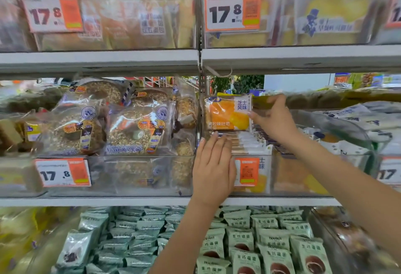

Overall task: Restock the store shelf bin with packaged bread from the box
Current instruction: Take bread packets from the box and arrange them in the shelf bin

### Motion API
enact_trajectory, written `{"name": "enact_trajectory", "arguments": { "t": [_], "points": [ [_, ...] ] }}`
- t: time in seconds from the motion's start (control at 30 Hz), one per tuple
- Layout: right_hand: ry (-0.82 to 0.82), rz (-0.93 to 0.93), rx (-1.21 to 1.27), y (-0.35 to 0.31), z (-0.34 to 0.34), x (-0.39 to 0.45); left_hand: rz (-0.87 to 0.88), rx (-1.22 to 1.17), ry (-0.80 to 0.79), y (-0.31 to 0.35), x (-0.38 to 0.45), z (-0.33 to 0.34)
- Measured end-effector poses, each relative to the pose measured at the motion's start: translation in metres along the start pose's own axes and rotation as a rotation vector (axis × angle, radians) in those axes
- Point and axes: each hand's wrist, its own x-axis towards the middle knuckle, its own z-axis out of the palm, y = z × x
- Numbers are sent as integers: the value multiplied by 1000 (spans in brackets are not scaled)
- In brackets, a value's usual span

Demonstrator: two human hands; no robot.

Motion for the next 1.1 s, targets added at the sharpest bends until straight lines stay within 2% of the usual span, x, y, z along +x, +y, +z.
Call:
{"name": "enact_trajectory", "arguments": {
  "t": [0.17,0.27,0.33,0.4,0.53,0.6,0.67,0.77,0.9,0.93,1.0,1.1],
  "points": [
    [32,-111,163,-8,-30,-97,43,79,-111,7,-32,-22],
    [175,-196,396,2,-32,-175,171,-19,-138,21,-87,-39],
    [232,-155,453,21,-24,-225,252,-101,-198,35,-132,-48],
    [124,-6,470,47,-5,-274,250,-175,-304,53,-178,-56],
    [-378,436,364,105,35,-371,118,-240,-626,78,-280,-74],
    [-659,654,216,134,51,-408,-11,-248,-820,85,-322,-81],
    [-905,765,50,160,66,-438,-175,-237,-1043,89,-354,-83],
    [-1197,775,-90,181,81,-485,-430,-271,-1345,90,-412,-85],
    [-1538,758,-189,190,91,-529,-942,-247,-1634,74,-496,-104],
    [-1592,791,-201,192,99,-537,-1103,-258,-1669,70,-512,-110],
    [-1599,867,-190,194,123,-551,-1362,-363,-1633,68,-533,-115],
    [-1438,875,-124,186,161,-569,-1479,-477,-1456,72,-541,-121]
  ]
}}
